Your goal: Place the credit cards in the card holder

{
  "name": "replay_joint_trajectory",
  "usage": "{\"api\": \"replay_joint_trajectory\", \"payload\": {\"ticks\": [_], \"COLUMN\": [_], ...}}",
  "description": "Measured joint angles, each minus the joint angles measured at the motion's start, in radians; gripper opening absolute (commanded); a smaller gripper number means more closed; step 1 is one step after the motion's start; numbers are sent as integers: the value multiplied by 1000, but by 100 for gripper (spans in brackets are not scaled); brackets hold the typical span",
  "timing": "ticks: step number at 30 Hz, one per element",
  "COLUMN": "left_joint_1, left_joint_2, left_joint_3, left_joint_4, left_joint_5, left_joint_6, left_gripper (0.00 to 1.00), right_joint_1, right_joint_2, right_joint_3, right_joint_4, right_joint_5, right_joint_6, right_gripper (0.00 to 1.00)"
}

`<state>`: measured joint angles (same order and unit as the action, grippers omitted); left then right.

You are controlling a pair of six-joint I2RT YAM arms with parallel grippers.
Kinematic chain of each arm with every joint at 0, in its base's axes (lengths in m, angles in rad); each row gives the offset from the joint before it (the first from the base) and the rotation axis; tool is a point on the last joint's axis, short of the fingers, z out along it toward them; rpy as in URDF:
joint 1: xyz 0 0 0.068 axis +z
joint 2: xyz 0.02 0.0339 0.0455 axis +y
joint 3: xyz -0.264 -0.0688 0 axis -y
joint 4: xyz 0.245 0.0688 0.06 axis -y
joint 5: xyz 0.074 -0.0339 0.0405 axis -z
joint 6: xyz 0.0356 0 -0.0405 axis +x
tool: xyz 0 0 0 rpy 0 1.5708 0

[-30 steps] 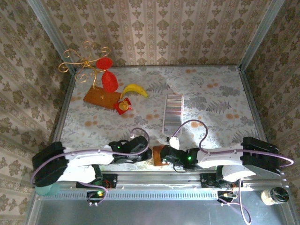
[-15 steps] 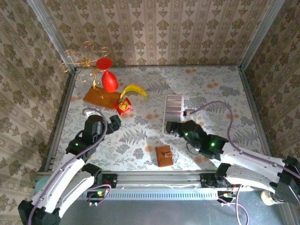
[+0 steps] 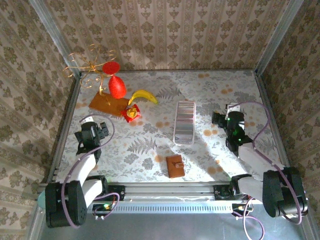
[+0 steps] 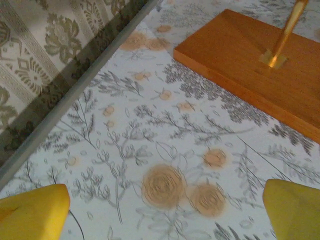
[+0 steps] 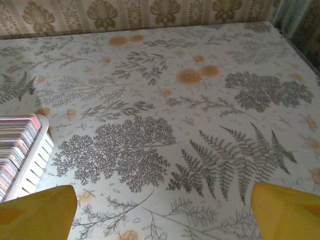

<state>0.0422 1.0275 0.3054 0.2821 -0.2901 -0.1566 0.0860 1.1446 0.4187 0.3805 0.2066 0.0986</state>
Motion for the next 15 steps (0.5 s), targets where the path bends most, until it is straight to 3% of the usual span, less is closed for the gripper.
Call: {"api": "replay_joint_trajectory", "payload": {"ticks": [4, 11, 12, 15], "left_joint_1": [45, 44, 41, 19], "left_joint_2": [127, 409, 444, 532], "left_joint_3": [-14, -9, -10, -10], "left_joint_4": [193, 536, 573, 671], "left_joint_5": [70, 272, 293, 321], "left_joint_6": [36, 76, 87, 109], "left_gripper": [100, 100, 100, 100], "right_joint_1": [-53, -60, -61, -65], "right_joint_2": [124, 374, 385, 391], "right_joint_3": [-23, -21, -22, -21], "right_joint_4": [130, 358, 356, 388], "right_joint_5": [-49, -134, -135, -137], "right_joint_6": [-21, -52, -51, -53], "right_gripper": [92, 95, 100, 100]}}
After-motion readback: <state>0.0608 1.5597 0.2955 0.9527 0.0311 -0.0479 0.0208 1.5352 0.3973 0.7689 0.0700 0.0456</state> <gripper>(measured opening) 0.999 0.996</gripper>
